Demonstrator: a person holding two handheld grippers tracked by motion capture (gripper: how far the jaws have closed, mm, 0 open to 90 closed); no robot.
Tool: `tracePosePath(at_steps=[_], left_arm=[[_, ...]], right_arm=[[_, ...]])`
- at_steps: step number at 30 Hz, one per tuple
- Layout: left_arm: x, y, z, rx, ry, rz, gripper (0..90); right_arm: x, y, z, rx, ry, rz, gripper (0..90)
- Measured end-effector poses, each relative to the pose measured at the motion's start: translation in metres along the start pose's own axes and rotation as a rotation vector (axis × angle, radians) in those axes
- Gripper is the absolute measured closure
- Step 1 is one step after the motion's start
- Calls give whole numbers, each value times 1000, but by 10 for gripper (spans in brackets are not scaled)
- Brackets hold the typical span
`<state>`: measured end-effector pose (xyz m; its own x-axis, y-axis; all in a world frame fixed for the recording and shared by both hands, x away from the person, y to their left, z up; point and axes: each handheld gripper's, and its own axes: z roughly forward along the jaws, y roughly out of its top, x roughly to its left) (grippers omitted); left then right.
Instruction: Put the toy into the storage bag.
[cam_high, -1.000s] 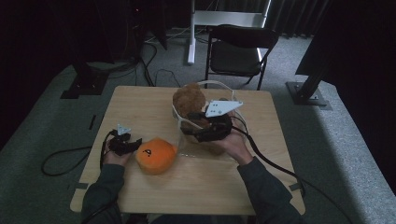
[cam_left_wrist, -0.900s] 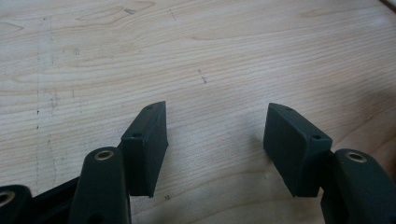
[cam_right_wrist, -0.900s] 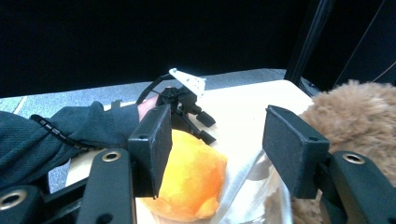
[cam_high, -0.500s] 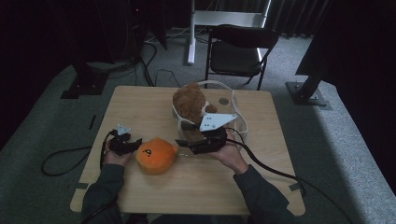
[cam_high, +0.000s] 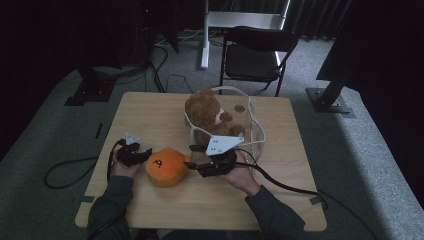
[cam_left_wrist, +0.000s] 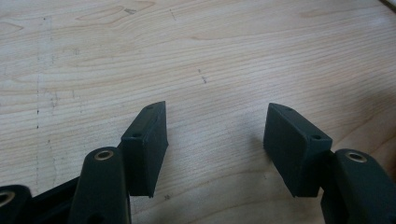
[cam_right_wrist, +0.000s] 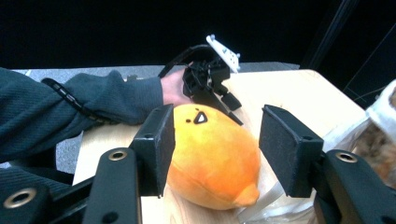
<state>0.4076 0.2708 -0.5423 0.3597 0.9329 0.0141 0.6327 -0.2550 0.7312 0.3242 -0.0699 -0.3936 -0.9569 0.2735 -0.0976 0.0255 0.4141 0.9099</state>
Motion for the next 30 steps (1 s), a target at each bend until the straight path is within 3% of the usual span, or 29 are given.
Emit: tracePosePath(at_steps=[6, 16, 23, 30], left_arm=[[0, 0, 0, 0, 0, 0, 405], [0, 0, 0, 1, -1, 0, 405], [0, 0, 0, 1, -1, 0, 404], [0, 0, 0, 1, -1, 0, 405]], right_arm=[[5, -12, 9, 23, -8, -13, 463], [10, -34, 34, 54, 12, 8, 459], [11, -46, 52, 74, 43, 18, 404], [5, -53, 65, 84, 39, 34, 337]])
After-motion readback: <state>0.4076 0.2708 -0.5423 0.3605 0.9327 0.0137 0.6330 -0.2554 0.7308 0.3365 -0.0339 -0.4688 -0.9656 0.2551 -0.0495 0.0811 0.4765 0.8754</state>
